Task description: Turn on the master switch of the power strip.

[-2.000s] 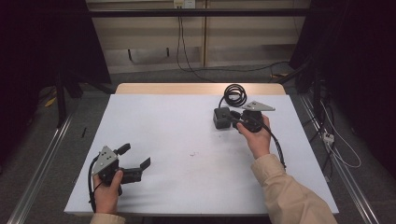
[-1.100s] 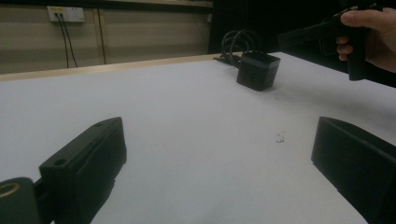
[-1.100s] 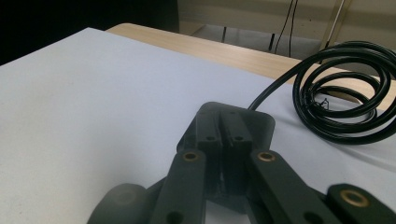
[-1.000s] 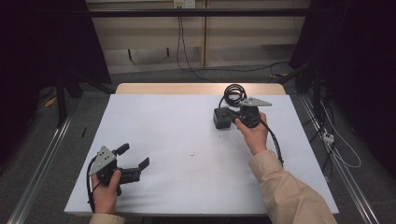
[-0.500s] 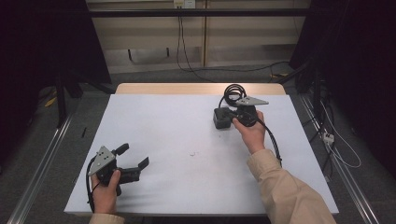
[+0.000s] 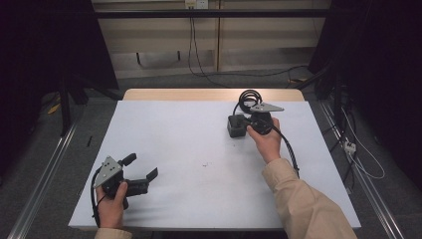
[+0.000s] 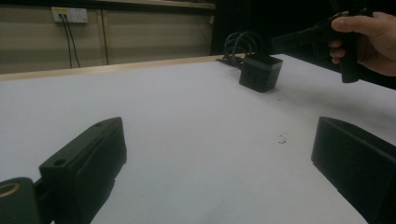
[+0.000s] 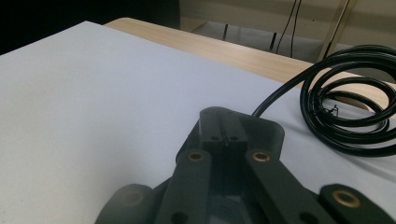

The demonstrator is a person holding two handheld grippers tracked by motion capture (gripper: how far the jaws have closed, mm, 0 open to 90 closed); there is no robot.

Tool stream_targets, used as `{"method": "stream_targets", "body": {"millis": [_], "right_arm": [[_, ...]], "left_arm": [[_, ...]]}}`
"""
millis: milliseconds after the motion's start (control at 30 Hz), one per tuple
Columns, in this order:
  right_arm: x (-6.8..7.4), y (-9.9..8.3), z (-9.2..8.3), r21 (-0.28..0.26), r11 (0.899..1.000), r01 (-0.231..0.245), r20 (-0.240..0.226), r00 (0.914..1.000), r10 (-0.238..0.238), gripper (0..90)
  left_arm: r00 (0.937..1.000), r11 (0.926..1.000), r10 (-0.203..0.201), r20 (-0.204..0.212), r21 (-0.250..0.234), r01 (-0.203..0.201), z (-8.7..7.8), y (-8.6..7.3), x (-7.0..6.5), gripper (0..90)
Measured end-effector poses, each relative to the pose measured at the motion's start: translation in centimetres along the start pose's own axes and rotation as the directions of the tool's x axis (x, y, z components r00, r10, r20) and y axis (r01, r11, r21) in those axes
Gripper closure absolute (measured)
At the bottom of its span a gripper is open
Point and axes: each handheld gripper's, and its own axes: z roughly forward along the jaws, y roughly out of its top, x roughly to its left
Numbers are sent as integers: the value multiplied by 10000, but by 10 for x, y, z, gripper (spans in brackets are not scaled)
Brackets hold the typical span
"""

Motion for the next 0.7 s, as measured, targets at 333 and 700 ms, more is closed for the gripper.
{"method": "stream_targets", "body": {"millis": [333, 700], "right_arm": [[-3, -4, 5, 143, 9999, -4, 36, 10000, 4, 900], [-6, -6, 6, 202, 9998, 62, 105, 9999, -64, 900]], "left_arm": [[10000, 10000, 22, -31, 45, -22, 0, 0, 0, 29], [10000, 10000, 34, -37, 52, -34, 0, 0, 0, 29]]}}
